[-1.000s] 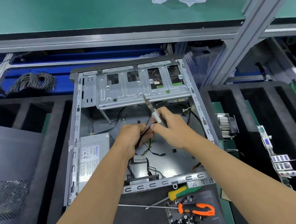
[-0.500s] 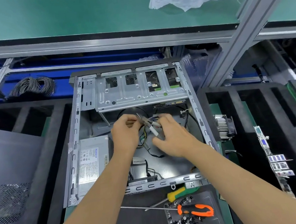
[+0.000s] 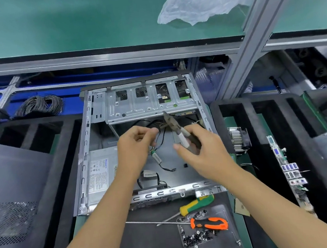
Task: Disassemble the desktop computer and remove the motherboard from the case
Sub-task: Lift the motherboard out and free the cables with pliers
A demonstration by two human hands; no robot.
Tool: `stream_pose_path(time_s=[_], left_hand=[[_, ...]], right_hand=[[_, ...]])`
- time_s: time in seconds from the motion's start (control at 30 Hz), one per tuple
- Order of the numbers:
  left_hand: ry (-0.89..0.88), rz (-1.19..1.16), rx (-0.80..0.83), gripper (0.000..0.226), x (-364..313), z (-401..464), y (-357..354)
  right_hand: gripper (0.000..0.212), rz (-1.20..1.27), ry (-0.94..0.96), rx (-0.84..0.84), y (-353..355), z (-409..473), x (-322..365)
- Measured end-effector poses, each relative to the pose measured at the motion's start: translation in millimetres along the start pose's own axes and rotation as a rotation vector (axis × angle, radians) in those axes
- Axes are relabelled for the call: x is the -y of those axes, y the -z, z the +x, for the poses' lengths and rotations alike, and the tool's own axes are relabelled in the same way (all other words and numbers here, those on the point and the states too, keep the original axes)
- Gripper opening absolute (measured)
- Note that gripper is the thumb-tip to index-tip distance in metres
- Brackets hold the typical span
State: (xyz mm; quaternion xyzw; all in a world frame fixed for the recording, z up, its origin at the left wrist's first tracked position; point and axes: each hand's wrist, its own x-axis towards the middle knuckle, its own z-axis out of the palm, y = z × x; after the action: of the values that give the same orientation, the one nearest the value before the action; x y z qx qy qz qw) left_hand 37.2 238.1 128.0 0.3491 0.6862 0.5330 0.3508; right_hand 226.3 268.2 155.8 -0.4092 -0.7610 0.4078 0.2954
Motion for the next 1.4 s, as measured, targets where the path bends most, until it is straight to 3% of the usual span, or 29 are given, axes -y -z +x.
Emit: stream_pose_path(time_s=[0.2,0.33,0.43,0.5,0.67,0.77,0.87,1.0,1.27,1.4], left_hand=[[-0.002,-0.228,0.072,0.014,-8,-56,11],[0.037,-0.356,0.149,0.006,10,-98,29],[0.106,-0.394,0.131,0.023,34,-127,48],[0.163,-0.37,0.079,0.022,55,-141,63],[0.352,-0.294,-0.084,0.011,116,-169,105],[0.414,-0.276,-0.118,0.008,142,-178,126],[0.451,-0.242,-0.142,0.01,157,-183,139],[0.468,-0.225,-0.143,0.009,166,-188,147],[0.494,-0.313,-0.013,0.01,167,-186,141],[0.479,-0.301,0.125,0.013,163,-180,135]], right_hand=[[0.04,0.136,0.007,0.046,2,-63,15],[0.042,0.109,0.013,0.163,-7,-107,15],[0.047,0.066,-0.033,0.238,-21,-139,8],[0.05,0.043,-0.066,0.286,-35,-157,3],[0.053,-0.368,-0.037,0.31,-89,-189,-9],[0.06,-0.682,-0.034,0.304,-131,-194,-13],[0.062,-0.828,-0.016,0.366,-170,-186,-15],[0.065,-0.796,0.01,0.423,-208,-174,-18],[0.072,-0.744,0.08,0.346,-224,-169,-25],[0.055,-0.517,0.109,0.199,-210,-173,-19]])
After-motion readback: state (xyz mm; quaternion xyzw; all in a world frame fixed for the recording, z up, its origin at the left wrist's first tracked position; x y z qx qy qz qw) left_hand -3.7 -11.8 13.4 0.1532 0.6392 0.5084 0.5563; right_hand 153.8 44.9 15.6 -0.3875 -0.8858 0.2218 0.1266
